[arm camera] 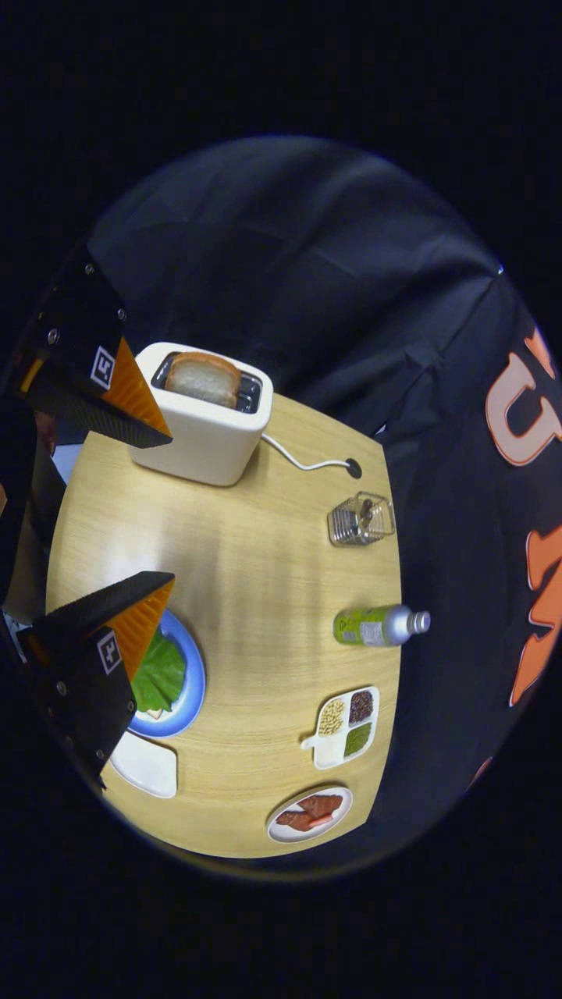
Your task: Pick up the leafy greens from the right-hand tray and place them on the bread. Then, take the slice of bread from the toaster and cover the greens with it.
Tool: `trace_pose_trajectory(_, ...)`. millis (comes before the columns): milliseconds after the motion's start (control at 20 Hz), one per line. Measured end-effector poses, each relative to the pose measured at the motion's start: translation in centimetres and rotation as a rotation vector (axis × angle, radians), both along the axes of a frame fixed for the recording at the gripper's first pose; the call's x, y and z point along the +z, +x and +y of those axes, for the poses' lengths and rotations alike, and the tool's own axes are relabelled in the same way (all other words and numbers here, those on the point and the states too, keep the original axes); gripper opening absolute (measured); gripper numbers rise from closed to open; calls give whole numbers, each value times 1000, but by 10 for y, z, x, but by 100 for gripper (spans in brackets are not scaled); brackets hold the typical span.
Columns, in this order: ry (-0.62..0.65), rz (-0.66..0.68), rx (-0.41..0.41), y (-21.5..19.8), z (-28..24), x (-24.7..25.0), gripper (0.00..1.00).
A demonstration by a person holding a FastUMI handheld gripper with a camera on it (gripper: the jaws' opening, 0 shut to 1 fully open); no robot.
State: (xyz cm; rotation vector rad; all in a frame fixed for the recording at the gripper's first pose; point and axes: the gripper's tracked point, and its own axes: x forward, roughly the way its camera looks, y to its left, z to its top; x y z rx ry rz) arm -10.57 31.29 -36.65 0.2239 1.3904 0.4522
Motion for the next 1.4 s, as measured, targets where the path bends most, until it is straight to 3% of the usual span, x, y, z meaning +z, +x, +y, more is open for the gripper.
trace_pose_trajectory(250,20,4,40,3,65,24,96)
trace_pose_trajectory(350,-32,1,57,3,77,21,96)
trace_pose_trajectory(750,-31,95,101,-10,152,16,94)
trace_pose_trajectory(1050,-140,142,122,-13,161,-18,82)
trace_pose_trajectory(1400,-269,168,150,-14,162,-59,58)
